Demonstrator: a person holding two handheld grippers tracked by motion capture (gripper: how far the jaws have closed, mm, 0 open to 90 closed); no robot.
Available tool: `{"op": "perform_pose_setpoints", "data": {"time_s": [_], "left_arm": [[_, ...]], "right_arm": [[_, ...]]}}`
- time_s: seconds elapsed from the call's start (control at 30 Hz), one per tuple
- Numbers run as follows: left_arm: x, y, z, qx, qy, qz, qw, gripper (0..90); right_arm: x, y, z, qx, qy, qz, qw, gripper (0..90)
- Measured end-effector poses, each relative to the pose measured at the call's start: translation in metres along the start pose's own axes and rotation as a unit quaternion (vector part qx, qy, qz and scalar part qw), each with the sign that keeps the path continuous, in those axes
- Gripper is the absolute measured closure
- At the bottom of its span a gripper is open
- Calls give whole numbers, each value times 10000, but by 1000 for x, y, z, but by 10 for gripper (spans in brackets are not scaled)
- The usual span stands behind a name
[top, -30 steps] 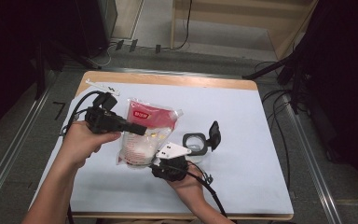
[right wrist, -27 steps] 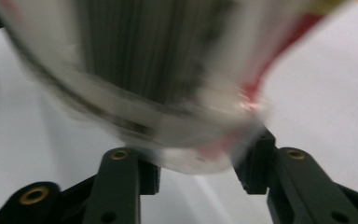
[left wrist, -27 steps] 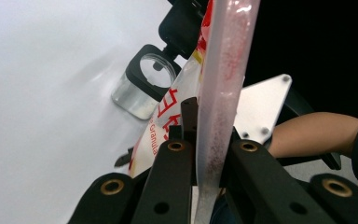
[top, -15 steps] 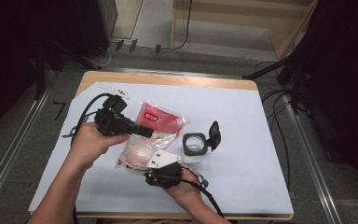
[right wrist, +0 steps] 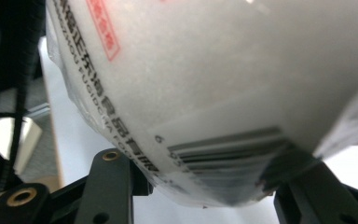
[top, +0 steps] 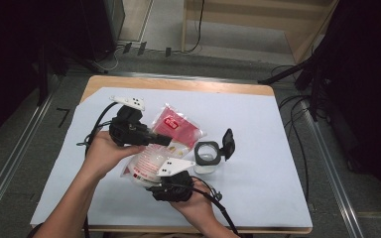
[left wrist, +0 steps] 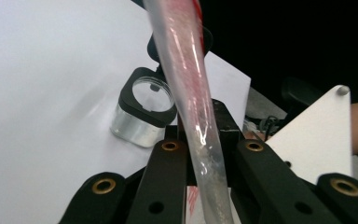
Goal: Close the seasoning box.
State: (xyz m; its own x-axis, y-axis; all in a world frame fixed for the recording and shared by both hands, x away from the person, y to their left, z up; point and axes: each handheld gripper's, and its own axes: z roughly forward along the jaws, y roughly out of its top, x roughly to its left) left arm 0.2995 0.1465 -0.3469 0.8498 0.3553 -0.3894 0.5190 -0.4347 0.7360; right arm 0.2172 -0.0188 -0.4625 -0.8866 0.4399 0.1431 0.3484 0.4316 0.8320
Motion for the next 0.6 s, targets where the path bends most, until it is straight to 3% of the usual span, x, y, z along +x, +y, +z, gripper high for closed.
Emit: {"op": "perform_pose_setpoints", "data": {"time_s": [0.13, 0.17, 0.27, 0.33, 0.47, 0.6], "left_arm": [[1, -1, 11, 83, -32, -106, 9999, 835], [4, -1, 13, 106, -78, -296, 9995, 835], [5, -1, 13, 93, -96, -395, 9991, 838], [4, 1, 15, 109, -11, -566, 9983, 838], [1, 3, 19, 128, 86, -640, 9978, 843], [-3, 5, 27, 71, -28, -688, 9976, 837]], "right_arm": [[2, 1, -3, -78, 50, -18, 10000, 570], [5, 1, -5, -118, -34, -145, 9998, 587], [6, 1, -6, -130, -16, -133, 9998, 589], [6, 0, -5, -138, -59, -47, 9999, 570], [9, 0, -3, -107, -199, -58, 9997, 537], [11, 1, -3, -148, -277, -43, 9995, 550]]}}
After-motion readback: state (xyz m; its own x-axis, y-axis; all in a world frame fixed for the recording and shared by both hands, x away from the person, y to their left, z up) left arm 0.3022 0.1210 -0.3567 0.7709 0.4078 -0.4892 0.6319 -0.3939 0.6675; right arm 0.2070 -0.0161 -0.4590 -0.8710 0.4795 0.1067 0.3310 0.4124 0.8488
